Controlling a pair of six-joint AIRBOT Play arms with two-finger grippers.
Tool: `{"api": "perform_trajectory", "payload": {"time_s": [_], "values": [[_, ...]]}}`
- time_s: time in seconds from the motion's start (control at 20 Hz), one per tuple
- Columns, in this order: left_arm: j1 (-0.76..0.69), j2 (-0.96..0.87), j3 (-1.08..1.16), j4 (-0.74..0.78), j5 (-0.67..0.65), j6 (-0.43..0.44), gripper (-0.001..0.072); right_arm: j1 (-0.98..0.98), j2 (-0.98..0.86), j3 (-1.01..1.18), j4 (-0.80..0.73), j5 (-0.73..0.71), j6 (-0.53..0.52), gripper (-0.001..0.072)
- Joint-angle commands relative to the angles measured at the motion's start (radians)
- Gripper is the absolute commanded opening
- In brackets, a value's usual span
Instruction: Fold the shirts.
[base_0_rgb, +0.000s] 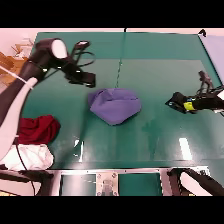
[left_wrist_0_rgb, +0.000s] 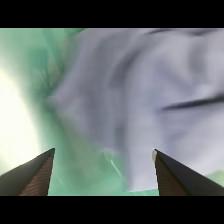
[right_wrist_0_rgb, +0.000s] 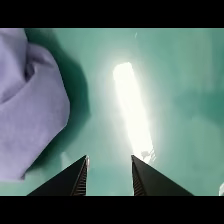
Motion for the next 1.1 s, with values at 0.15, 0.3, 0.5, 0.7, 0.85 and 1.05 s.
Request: {"api": "perform_trajectory", "payload": {"time_s": [0.15, 0.3, 0.5, 0.7, 0.85, 1.05], "values": [[0.154, -0.009, -0.299, -0.281, 0.271, 0.107, 0.0715, 0.002, -0.306, 0.000, 0.402, -0.047, -0.308, 0.0434], [0.151, -0.084, -0.353, -0.479, 0.369, 0.203, 0.0715, 0.039, -0.420, 0.001, 0.522, -0.071, -0.389, 0.0434], [0.151, -0.173, -0.353, -0.655, 0.401, 0.298, 0.0714, 0.137, -0.498, 0.002, 0.597, -0.146, -0.441, 0.0433], [0.151, -0.190, -0.347, -0.670, 0.394, 0.327, 0.0245, 0.204, -0.527, 0.041, 0.606, -0.182, -0.441, 0.0221], [0.151, -0.180, -0.296, -0.693, 0.302, 0.401, 0.0020, 0.197, -0.521, 0.101, 0.605, -0.089, -0.490, 0.0012], [0.151, -0.065, -0.164, -0.558, 0.159, 0.348, 0.0019, 0.098, -0.400, 0.198, 0.598, 0.094, -0.492, 0.0012]]}}
